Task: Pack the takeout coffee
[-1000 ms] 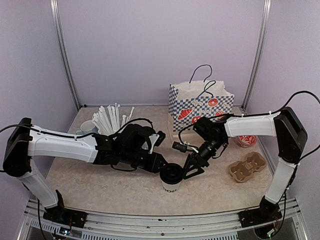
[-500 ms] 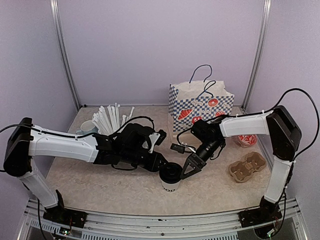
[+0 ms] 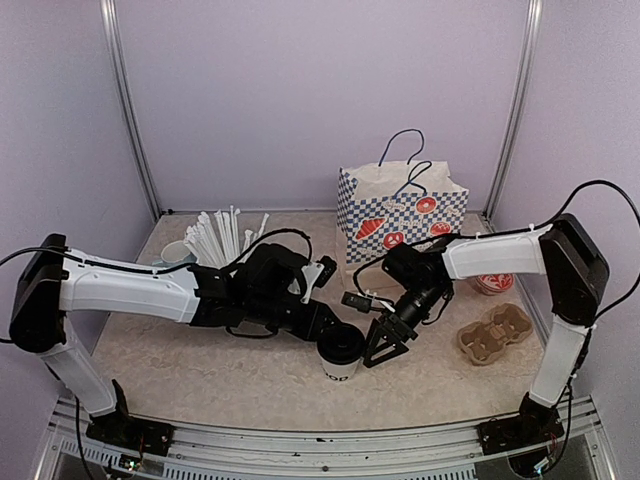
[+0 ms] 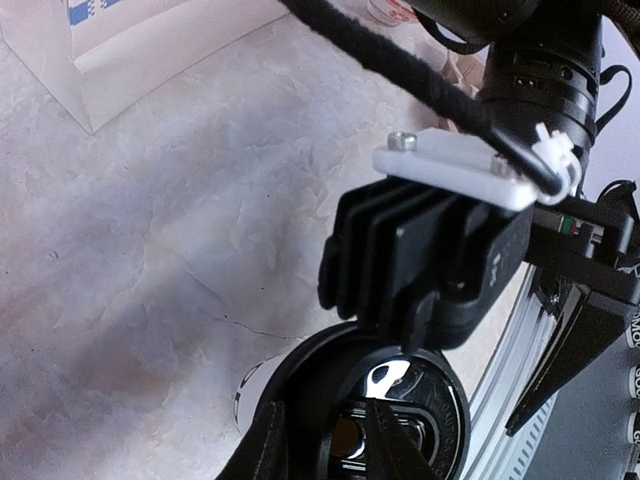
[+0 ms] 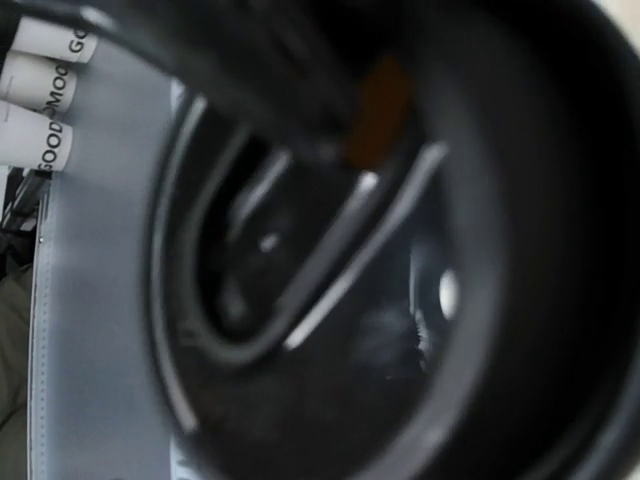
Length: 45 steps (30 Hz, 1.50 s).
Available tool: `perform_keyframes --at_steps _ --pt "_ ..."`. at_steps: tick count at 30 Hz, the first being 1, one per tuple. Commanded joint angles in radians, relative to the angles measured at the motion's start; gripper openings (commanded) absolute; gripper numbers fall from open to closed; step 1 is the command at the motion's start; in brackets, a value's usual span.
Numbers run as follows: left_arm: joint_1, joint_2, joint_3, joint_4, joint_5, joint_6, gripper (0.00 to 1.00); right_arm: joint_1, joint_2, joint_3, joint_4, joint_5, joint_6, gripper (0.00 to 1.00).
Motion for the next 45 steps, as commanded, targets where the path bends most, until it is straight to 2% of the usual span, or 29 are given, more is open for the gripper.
perform_keyframes --at_steps 1,10,17,22,26,31,38,45 --pt "-0.011 -0.010 0.058 -0.022 -0.014 0.038 0.30 0.019 -0.025 0.004 -0.015 -0.038 -0.052 0.80" --pt "-0.023 -0.114 0.045 -0.110 -0.146 -0.003 0.34 0.070 -0.069 -0.027 -0.018 -0.062 -0.064 0.83" --pt "-0.019 -0.244 -0.049 -0.157 -0.256 -0.148 0.34 0.070 -0.123 -0.035 -0.046 -0.004 -0.099 0.83" --pt "-0.040 -0.288 -0.125 -0.129 -0.185 -0.224 0.34 -0.018 -0.121 -0.008 -0.122 0.024 -0.155 0.76" --pt "-0.062 -0.279 -0.153 -0.125 -0.135 -0.217 0.34 -0.076 -0.115 0.033 -0.084 0.053 -0.097 0.71" --pt "-0.081 -0.239 -0.149 -0.092 -0.084 -0.197 0.35 -0.080 -0.077 0.091 0.005 0.173 -0.018 0.71" --pt "-0.088 -0.180 -0.135 -0.069 -0.041 -0.170 0.35 -0.080 0.006 0.162 0.025 0.188 0.038 0.65" --pt "-0.091 -0.151 -0.126 -0.074 -0.041 -0.141 0.35 -0.080 0.036 0.176 0.020 0.153 0.040 0.64"
